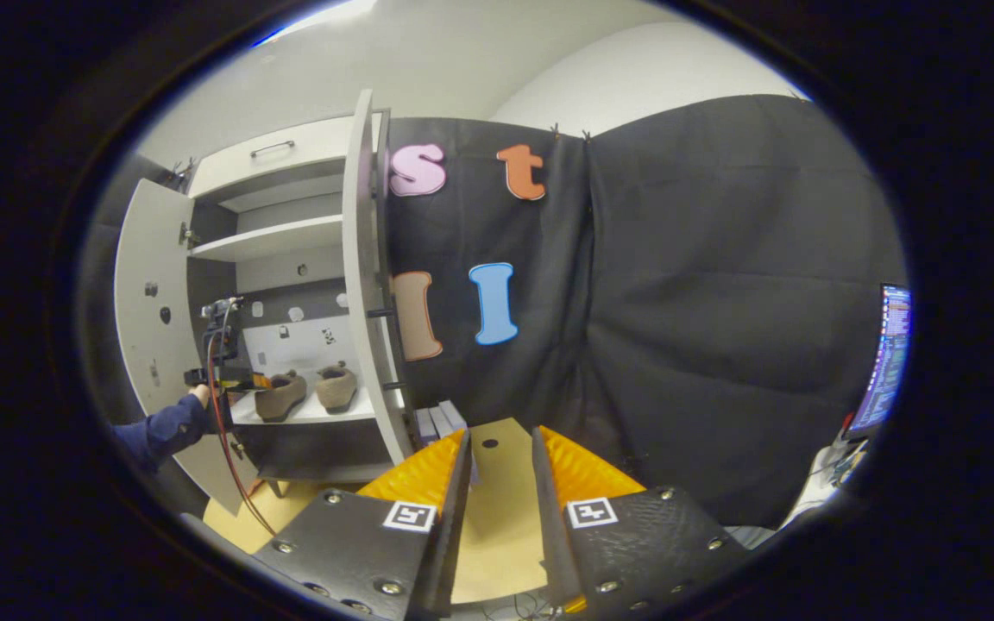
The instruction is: Grab one shoe with the right hand and put it into the shoe cabinet, grab the other shoe with the left hand and put it into the shoe cabinet; then close the right door with the right hand and the left door with the left hand.
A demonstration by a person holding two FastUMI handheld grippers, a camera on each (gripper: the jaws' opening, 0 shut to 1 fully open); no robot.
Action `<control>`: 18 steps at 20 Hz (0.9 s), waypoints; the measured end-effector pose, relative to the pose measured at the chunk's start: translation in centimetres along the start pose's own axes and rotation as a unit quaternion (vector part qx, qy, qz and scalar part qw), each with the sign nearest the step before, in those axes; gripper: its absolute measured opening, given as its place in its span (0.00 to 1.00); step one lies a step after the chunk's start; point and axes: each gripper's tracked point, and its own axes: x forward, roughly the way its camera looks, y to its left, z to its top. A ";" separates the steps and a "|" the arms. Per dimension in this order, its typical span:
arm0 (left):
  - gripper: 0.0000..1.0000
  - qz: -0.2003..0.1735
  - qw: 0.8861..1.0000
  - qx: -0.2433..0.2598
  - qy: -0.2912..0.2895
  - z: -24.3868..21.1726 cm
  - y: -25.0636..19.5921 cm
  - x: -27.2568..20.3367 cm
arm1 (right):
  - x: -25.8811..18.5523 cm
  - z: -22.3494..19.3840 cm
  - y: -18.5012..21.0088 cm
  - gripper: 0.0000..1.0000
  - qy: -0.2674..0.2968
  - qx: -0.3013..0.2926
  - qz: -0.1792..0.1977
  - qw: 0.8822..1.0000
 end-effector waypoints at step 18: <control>0.99 -0.078 0.980 0.046 -0.180 7.7 -3.6 -24.9 | 9.1 4.7 7.8 0.74 -0.030 -0.019 0.108 0.993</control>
